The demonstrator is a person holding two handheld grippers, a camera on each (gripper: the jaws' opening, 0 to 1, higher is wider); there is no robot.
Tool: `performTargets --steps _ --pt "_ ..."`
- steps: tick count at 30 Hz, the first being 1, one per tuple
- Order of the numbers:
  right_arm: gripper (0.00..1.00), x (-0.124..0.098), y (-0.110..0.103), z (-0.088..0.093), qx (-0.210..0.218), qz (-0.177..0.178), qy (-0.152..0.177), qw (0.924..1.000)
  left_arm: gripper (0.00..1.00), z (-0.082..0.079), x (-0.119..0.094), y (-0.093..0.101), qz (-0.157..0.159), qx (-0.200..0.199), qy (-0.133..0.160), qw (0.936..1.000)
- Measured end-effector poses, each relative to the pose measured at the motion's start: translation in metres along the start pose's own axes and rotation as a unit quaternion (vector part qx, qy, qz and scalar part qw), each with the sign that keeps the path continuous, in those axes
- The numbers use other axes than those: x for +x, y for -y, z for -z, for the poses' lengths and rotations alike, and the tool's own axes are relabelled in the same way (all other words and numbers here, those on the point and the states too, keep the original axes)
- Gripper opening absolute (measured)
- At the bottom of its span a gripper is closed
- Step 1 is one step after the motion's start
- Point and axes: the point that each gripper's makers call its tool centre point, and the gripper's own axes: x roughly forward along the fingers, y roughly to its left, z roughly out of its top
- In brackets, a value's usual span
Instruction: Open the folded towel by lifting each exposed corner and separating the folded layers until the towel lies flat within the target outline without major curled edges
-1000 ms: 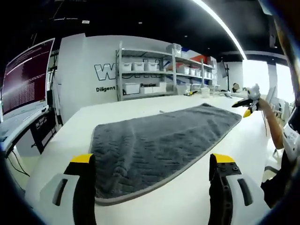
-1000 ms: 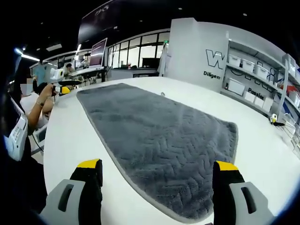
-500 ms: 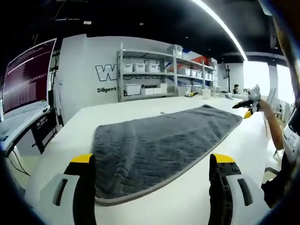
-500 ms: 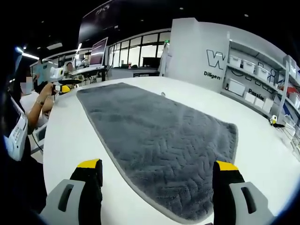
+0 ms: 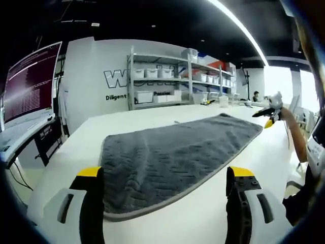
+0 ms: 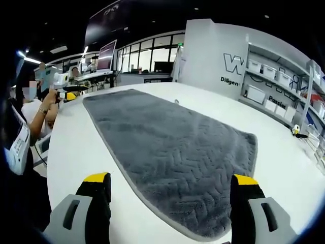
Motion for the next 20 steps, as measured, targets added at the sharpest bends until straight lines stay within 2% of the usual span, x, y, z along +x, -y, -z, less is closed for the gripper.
performTargets --steps 20 --pt "0.99 0.0002 -0.0031 -0.0032 -0.007 -0.002 0.000 1.0000 0.98 -0.0060 -0.0023 0.0009 -0.001 0.005 0.004 1.0000"
